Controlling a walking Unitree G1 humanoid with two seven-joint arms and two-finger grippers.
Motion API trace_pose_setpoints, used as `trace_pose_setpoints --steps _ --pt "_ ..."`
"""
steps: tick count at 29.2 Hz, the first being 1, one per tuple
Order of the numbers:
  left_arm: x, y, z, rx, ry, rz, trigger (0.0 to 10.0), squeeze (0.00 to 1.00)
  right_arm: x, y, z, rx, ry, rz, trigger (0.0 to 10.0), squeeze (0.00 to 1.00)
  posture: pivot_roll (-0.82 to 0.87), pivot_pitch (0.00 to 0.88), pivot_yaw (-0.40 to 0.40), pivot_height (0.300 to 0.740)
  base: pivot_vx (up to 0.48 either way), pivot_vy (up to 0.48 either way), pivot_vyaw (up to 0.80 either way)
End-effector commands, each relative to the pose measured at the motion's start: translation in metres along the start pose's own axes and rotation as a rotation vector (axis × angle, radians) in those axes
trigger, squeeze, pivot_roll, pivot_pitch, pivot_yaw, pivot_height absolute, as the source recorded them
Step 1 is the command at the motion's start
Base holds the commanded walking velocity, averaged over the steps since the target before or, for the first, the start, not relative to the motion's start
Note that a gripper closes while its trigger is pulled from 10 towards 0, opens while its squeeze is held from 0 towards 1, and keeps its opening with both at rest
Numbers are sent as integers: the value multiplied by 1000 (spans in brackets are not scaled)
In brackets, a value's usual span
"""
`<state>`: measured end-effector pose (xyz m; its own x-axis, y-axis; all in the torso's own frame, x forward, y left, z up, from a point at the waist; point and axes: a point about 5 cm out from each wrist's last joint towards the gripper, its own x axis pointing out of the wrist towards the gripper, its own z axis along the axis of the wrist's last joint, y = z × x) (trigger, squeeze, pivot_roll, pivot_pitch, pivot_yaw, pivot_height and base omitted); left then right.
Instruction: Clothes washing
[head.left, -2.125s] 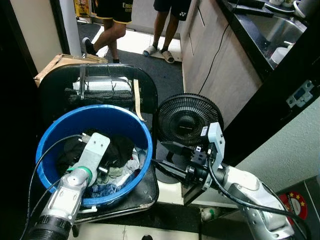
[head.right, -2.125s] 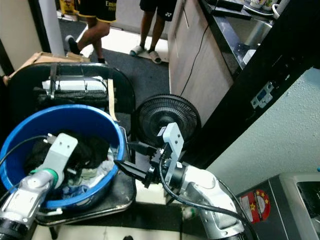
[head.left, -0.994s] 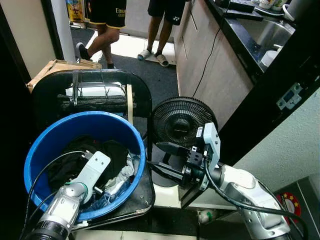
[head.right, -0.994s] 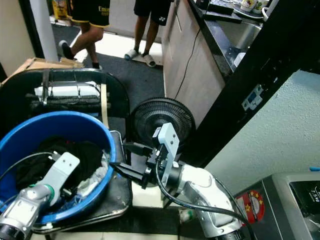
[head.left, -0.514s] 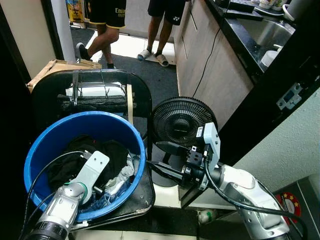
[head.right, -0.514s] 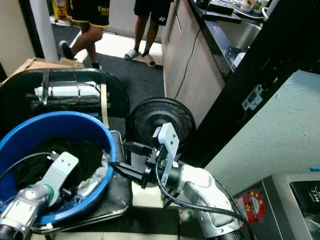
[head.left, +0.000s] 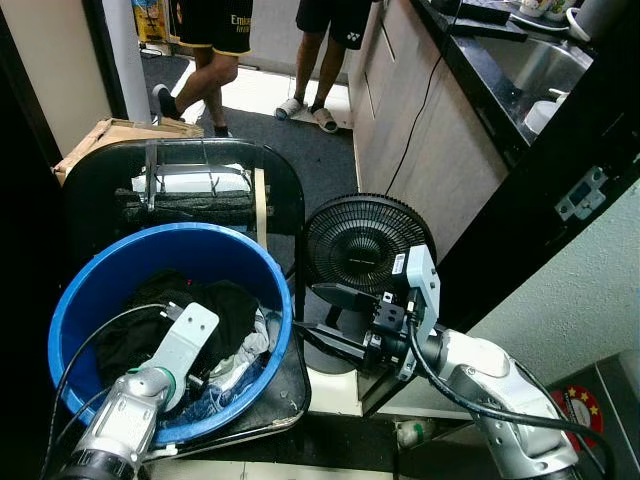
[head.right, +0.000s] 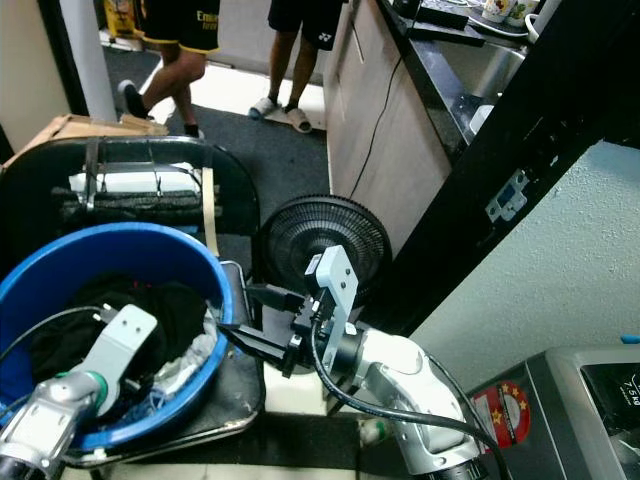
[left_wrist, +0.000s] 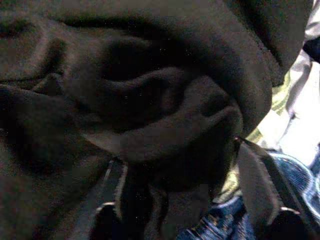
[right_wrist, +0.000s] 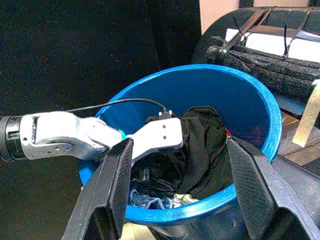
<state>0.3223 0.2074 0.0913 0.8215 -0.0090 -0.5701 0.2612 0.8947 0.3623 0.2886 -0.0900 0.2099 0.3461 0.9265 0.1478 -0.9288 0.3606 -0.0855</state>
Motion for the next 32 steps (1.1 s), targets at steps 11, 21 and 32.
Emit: trace_pose_setpoints --steps 11,21,32 --pt "2 -22 -22 -42 90 -112 0 0 -1 1 -3 0 9 10 10000 0 12 198 -120 740 0 0 0" --pt "-2 -23 -17 -64 68 -121 0 0 0 1 -2 -4 5 13 10000 0 15 195 -120 740 0 0 0" --pt "-34 -29 45 -137 -422 -254 0 0 1 0 -1 -10 -3 12 10000 0 19 174 -108 740 0 0 0"
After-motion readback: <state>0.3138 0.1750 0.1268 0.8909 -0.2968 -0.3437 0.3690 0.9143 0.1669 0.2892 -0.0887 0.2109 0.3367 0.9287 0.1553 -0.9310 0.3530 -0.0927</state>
